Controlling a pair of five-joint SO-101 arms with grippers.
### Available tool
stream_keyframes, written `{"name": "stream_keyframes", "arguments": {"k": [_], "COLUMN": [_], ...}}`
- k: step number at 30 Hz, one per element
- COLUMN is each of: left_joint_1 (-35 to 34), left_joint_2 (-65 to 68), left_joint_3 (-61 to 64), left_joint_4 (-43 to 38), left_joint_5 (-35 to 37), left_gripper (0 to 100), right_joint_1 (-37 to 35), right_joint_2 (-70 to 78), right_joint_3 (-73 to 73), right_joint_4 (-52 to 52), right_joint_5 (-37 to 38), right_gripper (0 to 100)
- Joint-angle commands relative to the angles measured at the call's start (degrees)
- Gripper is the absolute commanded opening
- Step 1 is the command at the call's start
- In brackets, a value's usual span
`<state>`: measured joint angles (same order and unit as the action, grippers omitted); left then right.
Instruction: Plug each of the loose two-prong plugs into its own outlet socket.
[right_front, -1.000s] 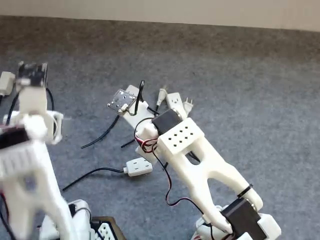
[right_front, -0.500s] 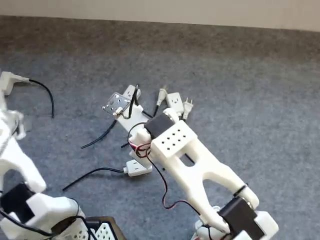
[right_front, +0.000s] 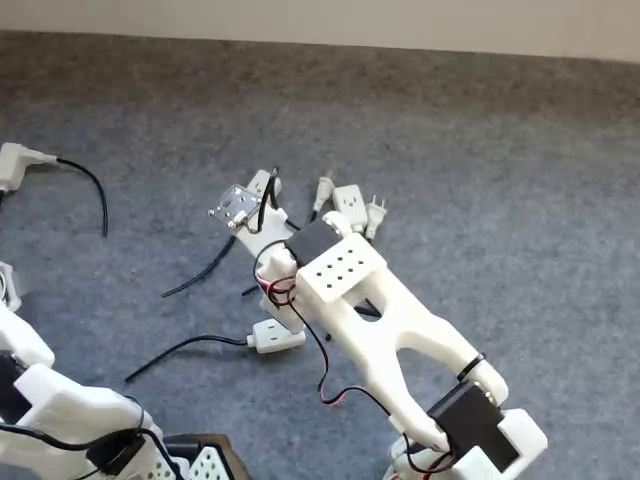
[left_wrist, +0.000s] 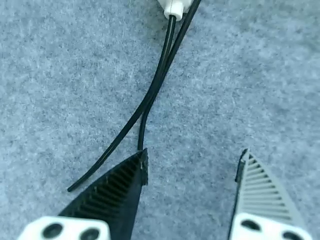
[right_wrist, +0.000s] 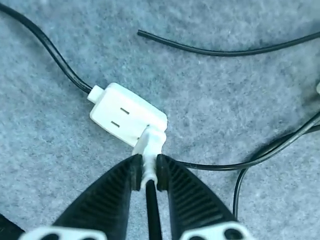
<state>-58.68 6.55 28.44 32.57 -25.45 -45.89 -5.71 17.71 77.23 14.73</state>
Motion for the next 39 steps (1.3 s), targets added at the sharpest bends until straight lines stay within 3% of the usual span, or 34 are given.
{"name": "stream_keyframes", "arguments": {"k": [1,16,21,39], "left_joint_1": [-0.1,0.6,0.6,0.1], "left_joint_2": [-0.4,-0.4,-0.4,0.0], "left_joint_3": [-0.4,-0.4,-0.3,0.0], "left_joint_4": [-1.1,-0.8,-0.8,-1.1], "left_joint_5": [-0.5,-0.5,-0.5,-0.5], "left_gripper": [29,29,29,29], "right_joint_1": [0.4,-0.1,0.0,0.2], "right_joint_2": [0.2,0.4,0.6,22.5], "right_joint_3": [0.0,-0.6,-2.0,-32.5], "right_joint_4": [0.6,4.2,4.5,22.6], "right_joint_5": [-0.2,2.3,-0.9,-5.4], "right_gripper": [0.7,0.7,0.7,0.7]}}
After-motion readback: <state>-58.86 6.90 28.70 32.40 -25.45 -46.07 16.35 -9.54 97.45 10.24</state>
